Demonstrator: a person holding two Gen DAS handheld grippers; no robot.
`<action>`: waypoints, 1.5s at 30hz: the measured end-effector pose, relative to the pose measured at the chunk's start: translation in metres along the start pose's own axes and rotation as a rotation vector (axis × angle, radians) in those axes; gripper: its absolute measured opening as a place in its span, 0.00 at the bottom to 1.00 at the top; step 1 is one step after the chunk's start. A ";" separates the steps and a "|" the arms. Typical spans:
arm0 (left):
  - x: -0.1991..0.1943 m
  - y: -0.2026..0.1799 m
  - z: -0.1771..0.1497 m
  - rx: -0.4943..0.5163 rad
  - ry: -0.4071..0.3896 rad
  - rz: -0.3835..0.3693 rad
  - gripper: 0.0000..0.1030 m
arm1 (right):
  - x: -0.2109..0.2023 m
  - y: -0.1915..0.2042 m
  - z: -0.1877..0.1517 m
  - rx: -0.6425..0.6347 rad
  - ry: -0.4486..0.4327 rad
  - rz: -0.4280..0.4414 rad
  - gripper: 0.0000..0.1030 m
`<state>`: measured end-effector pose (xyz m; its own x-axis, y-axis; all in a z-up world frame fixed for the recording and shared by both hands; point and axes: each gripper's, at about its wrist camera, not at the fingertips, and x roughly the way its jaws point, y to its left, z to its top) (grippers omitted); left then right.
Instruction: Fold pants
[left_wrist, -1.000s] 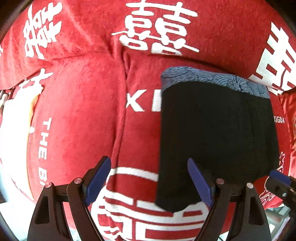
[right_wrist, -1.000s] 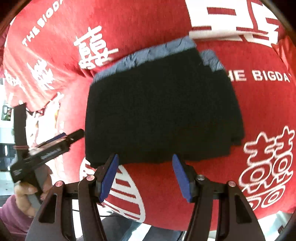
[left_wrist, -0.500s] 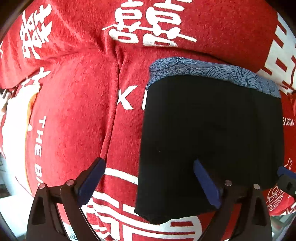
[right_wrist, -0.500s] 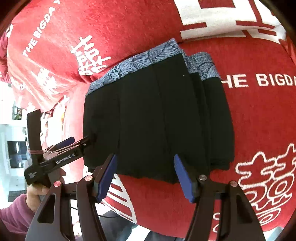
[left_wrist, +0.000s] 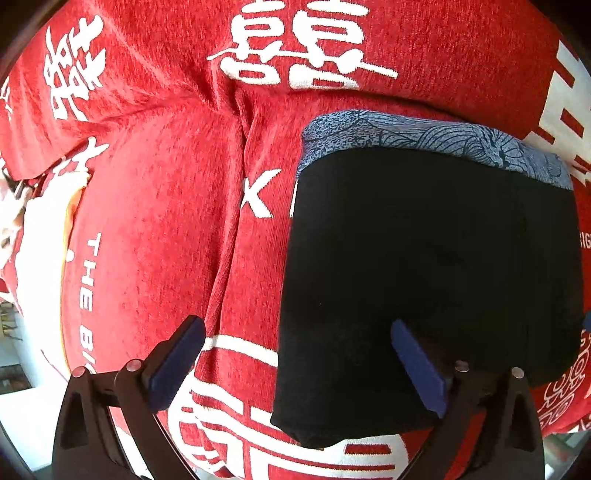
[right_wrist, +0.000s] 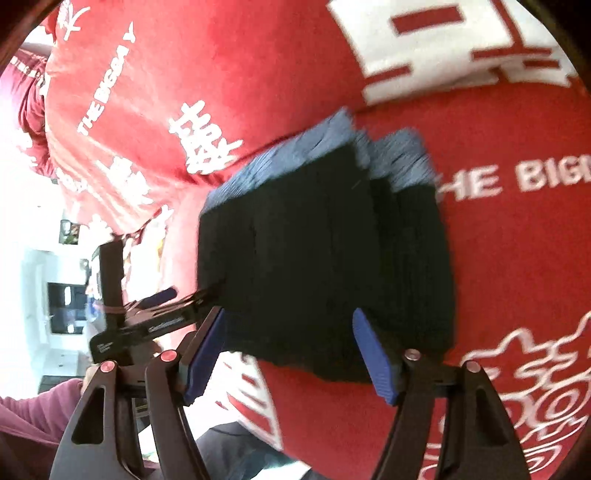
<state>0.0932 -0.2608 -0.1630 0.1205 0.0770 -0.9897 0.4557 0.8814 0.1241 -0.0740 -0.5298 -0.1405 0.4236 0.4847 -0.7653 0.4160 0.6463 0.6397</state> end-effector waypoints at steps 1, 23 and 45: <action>0.000 0.000 0.000 0.004 0.000 0.000 0.98 | -0.002 -0.004 0.003 0.008 -0.004 -0.016 0.72; 0.019 0.038 0.043 -0.012 0.043 -0.370 0.98 | 0.034 -0.074 0.044 0.069 0.120 0.079 0.82; 0.045 -0.003 0.050 -0.019 0.048 -0.545 0.83 | 0.058 -0.082 0.065 0.134 0.179 0.138 0.69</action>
<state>0.1414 -0.2835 -0.2045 -0.1689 -0.3725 -0.9125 0.4251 0.8078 -0.4084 -0.0310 -0.5928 -0.2323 0.3399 0.6672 -0.6628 0.4717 0.4888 0.7339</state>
